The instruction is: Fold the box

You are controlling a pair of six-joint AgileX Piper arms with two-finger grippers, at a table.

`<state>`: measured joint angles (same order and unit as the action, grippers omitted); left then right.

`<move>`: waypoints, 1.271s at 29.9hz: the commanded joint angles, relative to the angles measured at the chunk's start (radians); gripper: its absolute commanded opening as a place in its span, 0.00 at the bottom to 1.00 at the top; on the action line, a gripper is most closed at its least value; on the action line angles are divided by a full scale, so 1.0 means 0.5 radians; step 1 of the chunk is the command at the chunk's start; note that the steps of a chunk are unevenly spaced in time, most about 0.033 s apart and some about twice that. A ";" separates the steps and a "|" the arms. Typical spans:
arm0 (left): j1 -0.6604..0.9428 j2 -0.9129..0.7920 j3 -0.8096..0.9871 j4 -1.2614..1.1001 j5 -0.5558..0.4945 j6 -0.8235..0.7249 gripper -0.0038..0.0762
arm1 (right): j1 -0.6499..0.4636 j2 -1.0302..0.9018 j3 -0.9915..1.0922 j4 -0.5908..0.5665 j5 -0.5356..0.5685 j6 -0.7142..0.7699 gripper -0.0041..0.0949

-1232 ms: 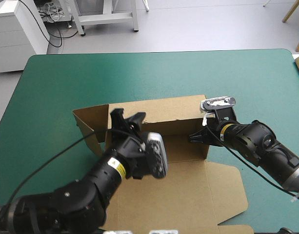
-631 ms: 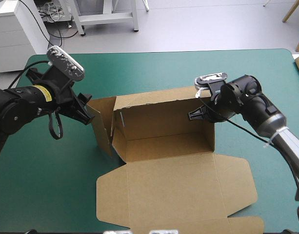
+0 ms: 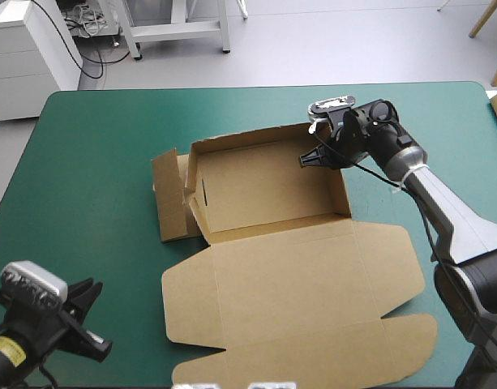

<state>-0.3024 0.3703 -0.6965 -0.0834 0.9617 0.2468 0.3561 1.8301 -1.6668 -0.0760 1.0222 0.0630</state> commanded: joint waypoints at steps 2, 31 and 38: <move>0.005 -0.292 0.024 -0.021 0.073 -0.116 0.04 | 0.006 0.132 0.020 0.085 0.170 -0.075 0.02; 0.005 -0.679 0.302 0.277 0.321 -0.457 0.04 | 0.006 0.211 -0.502 0.152 0.294 -0.105 0.41; 0.005 -0.679 0.302 0.264 0.325 -0.456 0.04 | 0.006 -0.006 -0.497 0.163 0.296 -0.126 0.49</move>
<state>-0.3024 0.0146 -0.5237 0.0510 1.1894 0.0264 0.3565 1.9398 -1.8959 0.0000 1.1855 0.0106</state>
